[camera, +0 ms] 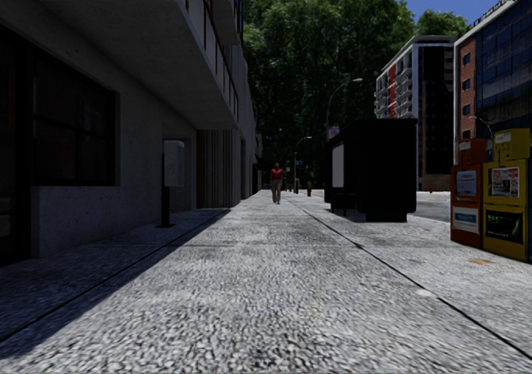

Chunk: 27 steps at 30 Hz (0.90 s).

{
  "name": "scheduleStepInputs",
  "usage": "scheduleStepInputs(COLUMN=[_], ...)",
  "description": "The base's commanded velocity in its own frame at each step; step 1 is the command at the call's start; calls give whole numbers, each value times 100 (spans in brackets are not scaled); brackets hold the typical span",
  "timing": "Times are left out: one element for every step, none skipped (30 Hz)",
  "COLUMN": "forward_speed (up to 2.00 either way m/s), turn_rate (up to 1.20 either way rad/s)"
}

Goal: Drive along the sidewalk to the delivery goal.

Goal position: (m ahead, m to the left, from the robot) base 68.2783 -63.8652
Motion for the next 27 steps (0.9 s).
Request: scheduleStepInputs(forward_speed=[200,200,200,200,200,200,200,200,200,200,200,200,200,200,200,200,200,200,200,200,200,200,200,200,200,200,200], turn_rate=[34,34,33,30,29,29,29,28,22,0,0,0,0,0,0,0,0,0,0,0,0,0,0,0,0,0,0])
